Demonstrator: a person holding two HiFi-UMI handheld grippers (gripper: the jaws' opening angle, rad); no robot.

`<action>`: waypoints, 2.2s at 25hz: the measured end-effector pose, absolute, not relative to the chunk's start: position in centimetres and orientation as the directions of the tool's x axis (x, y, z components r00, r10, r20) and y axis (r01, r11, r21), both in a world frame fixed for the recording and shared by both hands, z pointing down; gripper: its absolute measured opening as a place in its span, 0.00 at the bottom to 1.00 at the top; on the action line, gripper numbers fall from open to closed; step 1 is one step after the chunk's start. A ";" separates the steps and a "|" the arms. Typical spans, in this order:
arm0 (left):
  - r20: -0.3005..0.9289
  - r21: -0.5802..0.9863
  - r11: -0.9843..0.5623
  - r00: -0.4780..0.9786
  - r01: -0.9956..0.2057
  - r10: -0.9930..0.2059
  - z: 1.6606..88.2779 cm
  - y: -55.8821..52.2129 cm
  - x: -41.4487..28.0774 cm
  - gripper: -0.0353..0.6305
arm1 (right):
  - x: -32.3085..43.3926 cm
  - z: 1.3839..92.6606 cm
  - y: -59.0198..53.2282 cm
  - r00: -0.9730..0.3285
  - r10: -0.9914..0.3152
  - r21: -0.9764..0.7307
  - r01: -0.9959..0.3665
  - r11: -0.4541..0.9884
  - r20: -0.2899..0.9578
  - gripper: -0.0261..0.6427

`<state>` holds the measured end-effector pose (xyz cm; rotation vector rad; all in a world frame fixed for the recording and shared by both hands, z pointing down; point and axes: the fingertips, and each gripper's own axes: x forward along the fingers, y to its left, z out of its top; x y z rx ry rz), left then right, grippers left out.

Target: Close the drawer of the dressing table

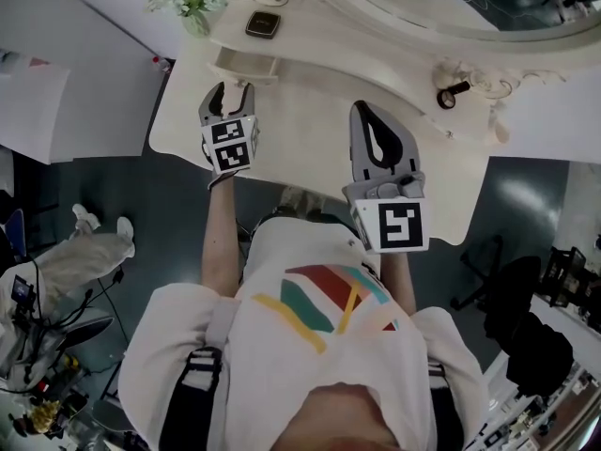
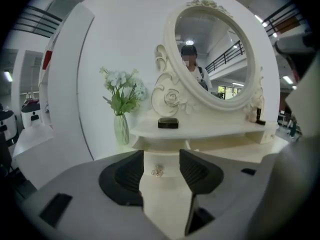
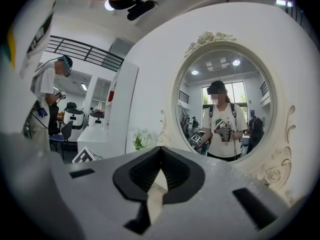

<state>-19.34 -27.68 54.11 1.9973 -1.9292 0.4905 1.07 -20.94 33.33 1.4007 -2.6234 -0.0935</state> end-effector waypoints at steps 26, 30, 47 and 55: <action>0.589 -0.088 -0.122 0.047 -0.989 -0.807 61.0 -29.4 -20.3 0.20 | 1.6 35.0 -19.8 -0.510 -0.839 0.167 -0.825 0.540 0.190 0.04; 0.590 -0.092 -0.139 0.058 -0.986 -0.805 61.1 -29.4 -20.5 0.20 | 1.2 35.2 -19.7 -0.512 -0.836 0.165 -0.823 0.543 0.198 0.04; 0.592 -0.114 -0.159 0.061 -0.981 -0.804 60.8 -29.5 -20.4 0.19 | 1.0 35.5 -19.8 -0.518 -0.831 0.162 -0.819 0.550 0.202 0.04; 0.577 -0.122 -0.160 0.061 -0.979 -0.814 59.9 -30.3 -20.2 0.19 | 1.2 35.8 -19.9 -0.510 -0.834 0.155 -0.825 0.544 0.211 0.04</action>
